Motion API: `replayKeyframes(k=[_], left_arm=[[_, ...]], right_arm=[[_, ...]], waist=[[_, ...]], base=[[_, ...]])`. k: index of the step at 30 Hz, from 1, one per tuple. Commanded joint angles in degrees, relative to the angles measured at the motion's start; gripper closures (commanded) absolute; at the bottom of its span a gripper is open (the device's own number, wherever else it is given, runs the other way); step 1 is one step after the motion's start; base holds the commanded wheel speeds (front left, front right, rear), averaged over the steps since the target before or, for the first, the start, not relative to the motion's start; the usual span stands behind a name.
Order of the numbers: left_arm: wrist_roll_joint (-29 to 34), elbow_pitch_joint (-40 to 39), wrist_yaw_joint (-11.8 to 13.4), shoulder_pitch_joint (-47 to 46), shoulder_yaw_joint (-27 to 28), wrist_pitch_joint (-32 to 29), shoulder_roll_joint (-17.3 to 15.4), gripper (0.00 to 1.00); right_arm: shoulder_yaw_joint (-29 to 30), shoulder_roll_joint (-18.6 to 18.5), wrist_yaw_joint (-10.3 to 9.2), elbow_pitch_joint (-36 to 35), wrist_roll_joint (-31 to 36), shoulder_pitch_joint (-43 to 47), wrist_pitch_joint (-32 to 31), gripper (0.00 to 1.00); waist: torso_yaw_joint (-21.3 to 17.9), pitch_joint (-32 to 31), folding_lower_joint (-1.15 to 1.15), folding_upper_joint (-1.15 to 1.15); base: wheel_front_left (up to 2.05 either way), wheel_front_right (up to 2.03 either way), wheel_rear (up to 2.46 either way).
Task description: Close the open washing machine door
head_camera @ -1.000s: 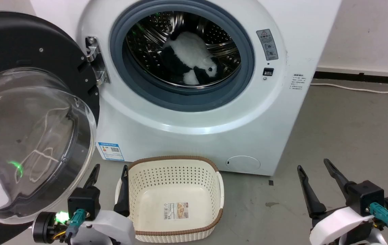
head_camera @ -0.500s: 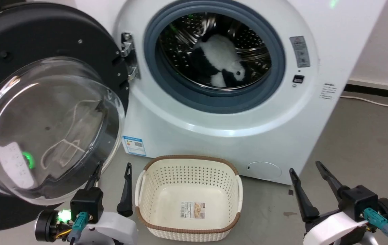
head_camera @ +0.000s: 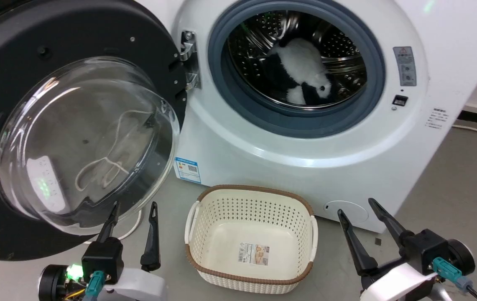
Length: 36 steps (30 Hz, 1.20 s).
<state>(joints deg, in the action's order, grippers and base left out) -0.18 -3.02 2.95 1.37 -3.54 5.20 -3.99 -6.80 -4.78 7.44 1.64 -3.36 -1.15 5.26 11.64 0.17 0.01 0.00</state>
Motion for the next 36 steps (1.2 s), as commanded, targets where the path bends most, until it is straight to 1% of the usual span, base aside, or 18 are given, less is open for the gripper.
replayKeyframes(k=[1,2,35,36], left_arm=[[-0.2,-0.4,0.4,0.9,-0.3,0.8,-0.1,0.00],[-0.1,-0.7,0.7,1.0,-0.6,1.2,-0.2,0.00],[-0.2,-2.9,3.3,2.5,-2.8,5.0,-1.2,0.00],[-0.6,-3.0,3.5,2.8,-3.0,5.5,-1.3,0.00]], right_arm=[[-0.5,-0.4,0.02,0.2,-0.5,-0.9,0.8,0.00],[-1.1,-0.6,0.02,0.5,-0.7,-1.0,1.1,0.00],[-7.0,-2.5,0.03,3.1,-4.3,-0.9,4.9,0.00],[-7.6,-2.6,0.03,3.4,-4.7,-0.8,5.4,0.00]], waist=[[0.4,0.0,-0.01,0.00],[1.1,0.0,-0.01,0.00],[8.7,-0.2,-0.01,0.00],[9.5,-0.3,-0.01,0.00]], base=[[-0.01,-0.01,-0.01],[0.00,0.00,0.00],[0.00,0.00,0.00],[0.00,0.00,0.00]])
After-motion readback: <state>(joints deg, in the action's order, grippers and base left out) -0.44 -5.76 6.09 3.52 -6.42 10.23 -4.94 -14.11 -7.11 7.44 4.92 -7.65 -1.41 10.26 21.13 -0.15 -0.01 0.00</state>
